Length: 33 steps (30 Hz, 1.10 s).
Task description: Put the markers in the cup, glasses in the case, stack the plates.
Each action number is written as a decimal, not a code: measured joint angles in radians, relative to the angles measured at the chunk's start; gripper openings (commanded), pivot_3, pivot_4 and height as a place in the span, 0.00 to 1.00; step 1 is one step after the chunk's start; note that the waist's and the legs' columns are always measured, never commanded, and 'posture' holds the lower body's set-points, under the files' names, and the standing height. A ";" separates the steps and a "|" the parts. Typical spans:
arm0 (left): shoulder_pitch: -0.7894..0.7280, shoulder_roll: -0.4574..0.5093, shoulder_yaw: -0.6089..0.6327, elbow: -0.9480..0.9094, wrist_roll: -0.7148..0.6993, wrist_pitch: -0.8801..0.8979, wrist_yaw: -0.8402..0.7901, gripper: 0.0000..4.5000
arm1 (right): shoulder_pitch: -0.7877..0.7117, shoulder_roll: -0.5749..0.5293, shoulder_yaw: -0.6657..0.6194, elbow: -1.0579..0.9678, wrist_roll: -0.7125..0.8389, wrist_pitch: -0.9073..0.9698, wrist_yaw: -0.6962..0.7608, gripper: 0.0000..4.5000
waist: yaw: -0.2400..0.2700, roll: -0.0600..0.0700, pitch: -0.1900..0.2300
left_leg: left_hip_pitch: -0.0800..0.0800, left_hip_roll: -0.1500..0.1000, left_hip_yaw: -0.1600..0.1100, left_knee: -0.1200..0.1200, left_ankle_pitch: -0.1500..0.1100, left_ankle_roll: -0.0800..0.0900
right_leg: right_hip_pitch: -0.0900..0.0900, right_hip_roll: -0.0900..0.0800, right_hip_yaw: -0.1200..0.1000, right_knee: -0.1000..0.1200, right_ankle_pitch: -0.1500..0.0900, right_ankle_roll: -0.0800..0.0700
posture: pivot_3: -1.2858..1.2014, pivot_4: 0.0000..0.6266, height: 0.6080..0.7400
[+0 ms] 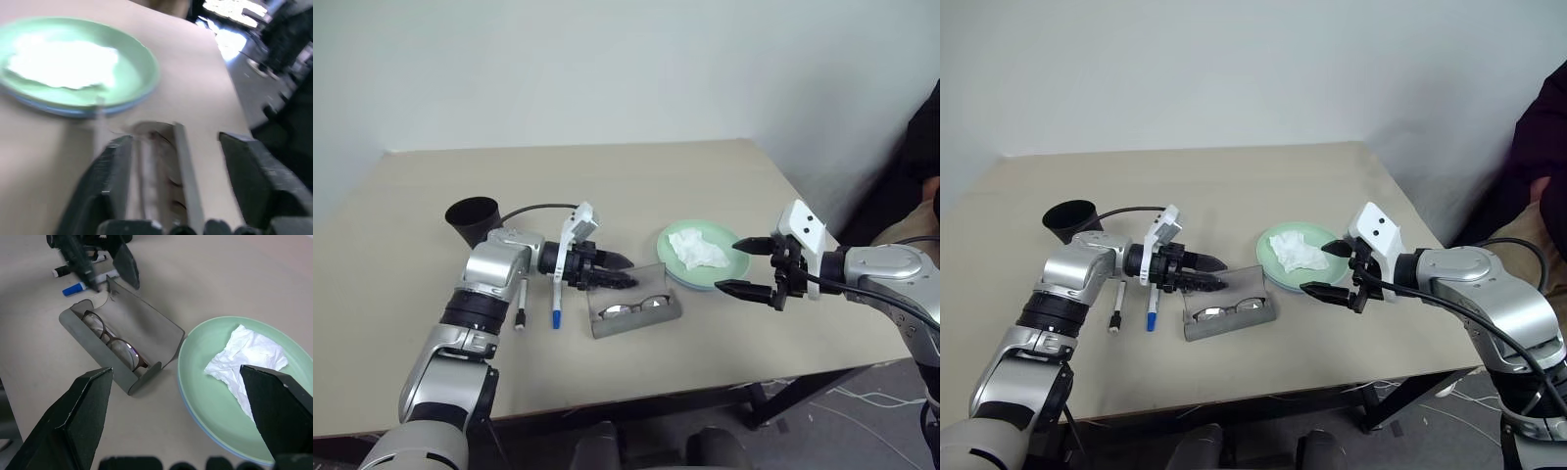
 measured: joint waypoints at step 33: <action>0.113 0.062 -0.149 -0.094 0.159 -0.183 -0.010 0.01 | -0.004 0.008 0.004 0.002 -0.001 -0.005 -0.009 1.00 | 0.001 0.000 0.000 | 0.000 0.000 0.001 0.000 0.000 0.000 | 0.000 -0.001 0.001 0.000 0.000 0.000 | 0.52 0.00 1.00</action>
